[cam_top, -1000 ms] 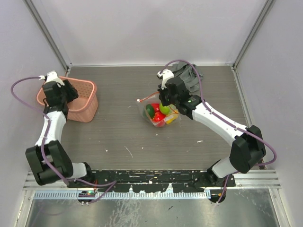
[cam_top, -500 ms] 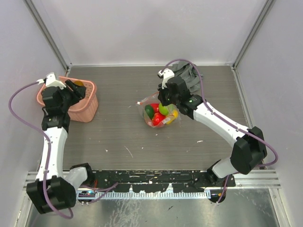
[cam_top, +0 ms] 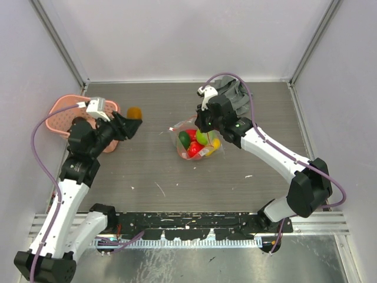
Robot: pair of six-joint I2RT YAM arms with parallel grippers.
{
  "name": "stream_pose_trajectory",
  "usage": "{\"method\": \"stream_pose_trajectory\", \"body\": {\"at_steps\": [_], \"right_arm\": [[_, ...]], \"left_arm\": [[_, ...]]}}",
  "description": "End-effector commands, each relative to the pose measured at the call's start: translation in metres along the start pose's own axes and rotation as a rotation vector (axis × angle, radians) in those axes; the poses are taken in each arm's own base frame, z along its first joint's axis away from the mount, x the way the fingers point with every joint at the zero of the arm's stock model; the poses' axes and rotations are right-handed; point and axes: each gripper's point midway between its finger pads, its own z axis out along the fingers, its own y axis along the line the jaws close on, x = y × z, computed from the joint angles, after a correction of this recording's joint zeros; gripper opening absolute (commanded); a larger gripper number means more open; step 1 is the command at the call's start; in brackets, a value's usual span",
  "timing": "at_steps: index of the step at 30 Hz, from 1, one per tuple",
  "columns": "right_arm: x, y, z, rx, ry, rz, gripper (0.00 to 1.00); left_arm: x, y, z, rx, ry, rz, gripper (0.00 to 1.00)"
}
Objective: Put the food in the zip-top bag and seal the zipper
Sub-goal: Pick up the fake fruit from the bin, then place the fake fruit in the zipper food storage bag.
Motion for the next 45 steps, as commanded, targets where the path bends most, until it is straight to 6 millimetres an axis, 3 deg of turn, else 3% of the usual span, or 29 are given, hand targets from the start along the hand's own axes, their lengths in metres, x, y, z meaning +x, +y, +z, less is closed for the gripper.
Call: {"method": "stream_pose_trajectory", "body": {"at_steps": [1,13,20,28,31,41,45], "right_arm": [[-0.041,0.015,-0.018,-0.052,-0.117,0.059,0.03],[-0.035,0.021,-0.017,-0.054,-0.091,0.108,0.03],[-0.034,0.023,-0.022,-0.054,-0.081,0.117,0.03],[-0.032,0.023,-0.024,-0.049,-0.075,0.125,0.03],[-0.034,0.023,-0.025,-0.050,-0.077,0.126,0.03],[-0.033,0.023,-0.028,-0.048,-0.069,0.113,0.03],[-0.030,0.023,-0.028,-0.051,-0.065,0.114,0.04]], "left_arm": [[0.000,-0.039,-0.006,0.149,-0.038,0.047,0.43],[0.050,-0.123,0.007,0.426,-0.003,0.177,0.45],[0.085,-0.151,0.031,0.452,0.053,0.339,0.45],[0.113,-0.146,0.057,0.345,0.132,0.426,0.48],[0.125,-0.134,0.067,0.249,0.168,0.460,0.51],[0.156,-0.111,0.087,0.088,0.222,0.526,0.61],[0.160,-0.110,0.092,0.067,0.221,0.498,0.67]]}}
